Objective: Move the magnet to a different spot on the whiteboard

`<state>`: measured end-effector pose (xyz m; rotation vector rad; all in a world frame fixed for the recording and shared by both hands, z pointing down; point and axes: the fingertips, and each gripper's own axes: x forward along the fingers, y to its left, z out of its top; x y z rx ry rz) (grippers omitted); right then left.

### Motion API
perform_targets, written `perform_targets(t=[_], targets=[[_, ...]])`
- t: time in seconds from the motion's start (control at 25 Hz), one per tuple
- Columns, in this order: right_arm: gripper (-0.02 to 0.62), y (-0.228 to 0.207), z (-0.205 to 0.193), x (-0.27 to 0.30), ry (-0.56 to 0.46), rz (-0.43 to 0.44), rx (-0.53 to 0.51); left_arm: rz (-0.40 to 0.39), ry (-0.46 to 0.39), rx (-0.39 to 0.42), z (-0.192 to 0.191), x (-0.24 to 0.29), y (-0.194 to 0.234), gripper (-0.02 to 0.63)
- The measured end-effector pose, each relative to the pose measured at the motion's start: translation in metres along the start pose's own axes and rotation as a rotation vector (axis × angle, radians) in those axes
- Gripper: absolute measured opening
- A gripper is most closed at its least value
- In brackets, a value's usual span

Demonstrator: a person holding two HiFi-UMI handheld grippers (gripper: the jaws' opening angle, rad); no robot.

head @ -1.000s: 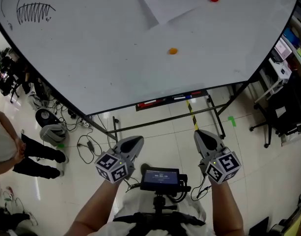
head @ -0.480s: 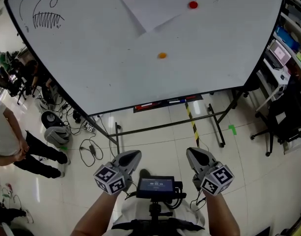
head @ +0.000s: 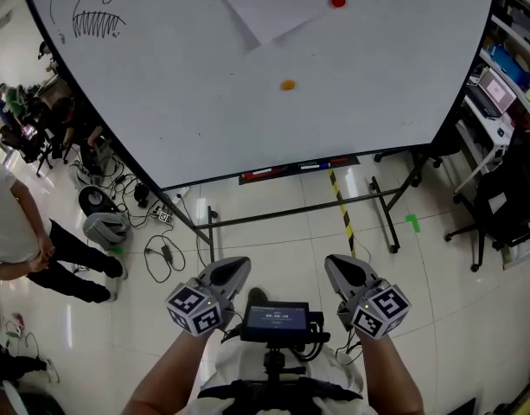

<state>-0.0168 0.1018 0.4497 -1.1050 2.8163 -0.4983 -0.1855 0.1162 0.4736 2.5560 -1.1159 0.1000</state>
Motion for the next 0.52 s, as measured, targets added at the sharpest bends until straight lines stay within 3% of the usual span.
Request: perform_targets(t=[0.52], targets=[[0.031, 0.012, -0.014, -0.009, 0.017, 0.025, -0.015, 0.007, 0.001, -0.012, -0.018, -0.01, -0.009, 0.035]])
